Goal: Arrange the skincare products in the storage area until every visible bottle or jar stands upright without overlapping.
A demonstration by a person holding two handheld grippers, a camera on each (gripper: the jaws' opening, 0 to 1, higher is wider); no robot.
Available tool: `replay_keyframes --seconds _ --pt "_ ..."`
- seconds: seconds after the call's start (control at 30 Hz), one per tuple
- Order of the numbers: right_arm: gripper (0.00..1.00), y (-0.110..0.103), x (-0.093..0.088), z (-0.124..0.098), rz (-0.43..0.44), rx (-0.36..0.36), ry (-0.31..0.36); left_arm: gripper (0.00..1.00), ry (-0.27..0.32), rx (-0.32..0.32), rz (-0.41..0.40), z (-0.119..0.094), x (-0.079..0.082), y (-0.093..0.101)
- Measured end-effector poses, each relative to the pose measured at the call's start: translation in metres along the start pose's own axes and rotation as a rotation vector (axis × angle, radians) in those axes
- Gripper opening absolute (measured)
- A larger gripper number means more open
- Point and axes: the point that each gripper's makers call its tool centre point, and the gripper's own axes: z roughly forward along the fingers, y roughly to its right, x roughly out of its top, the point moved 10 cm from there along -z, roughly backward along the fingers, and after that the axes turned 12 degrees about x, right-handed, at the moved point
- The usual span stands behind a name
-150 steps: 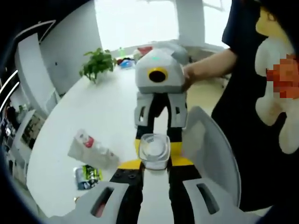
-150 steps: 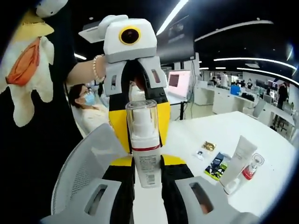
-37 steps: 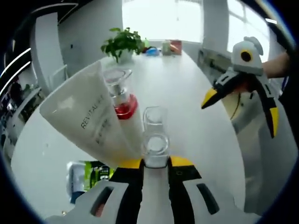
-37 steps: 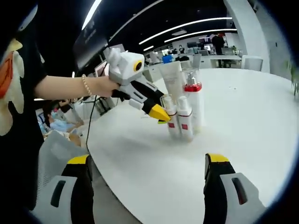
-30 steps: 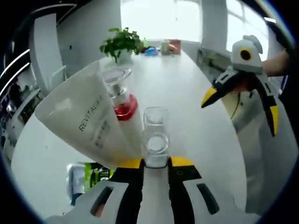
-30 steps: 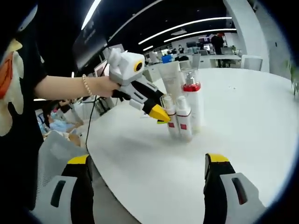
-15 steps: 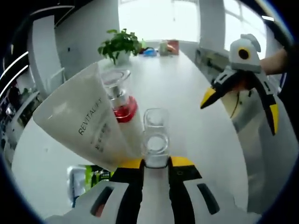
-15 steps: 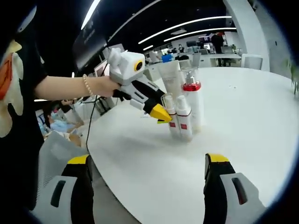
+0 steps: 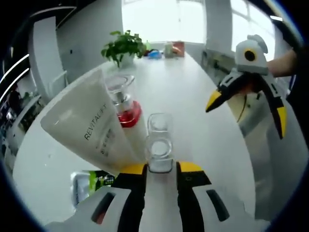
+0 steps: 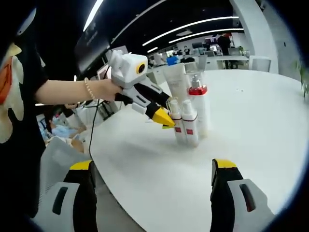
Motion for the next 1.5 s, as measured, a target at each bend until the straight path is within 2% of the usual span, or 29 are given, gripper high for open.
replay_keyframes --seconds 0.57,0.73,1.0,1.3,1.5 --pt "1.00 -0.006 0.006 -0.001 -0.015 -0.005 -0.007 0.30 -0.023 0.015 -0.016 -0.018 -0.004 0.000" --pt "1.00 -0.009 0.006 0.000 -0.015 -0.005 -0.012 0.33 -0.019 0.027 -0.034 -0.031 -0.003 0.004" --pt "1.00 -0.020 0.009 0.001 -0.034 0.003 -0.017 0.39 -0.023 0.074 -0.090 -0.054 -0.017 0.008" --pt "1.00 -0.028 0.009 -0.005 -0.043 0.010 -0.013 0.46 -0.031 0.126 -0.173 -0.083 -0.029 0.024" --pt "1.00 -0.034 0.009 -0.006 -0.048 0.020 -0.021 0.53 -0.021 0.172 -0.222 -0.103 -0.032 0.035"
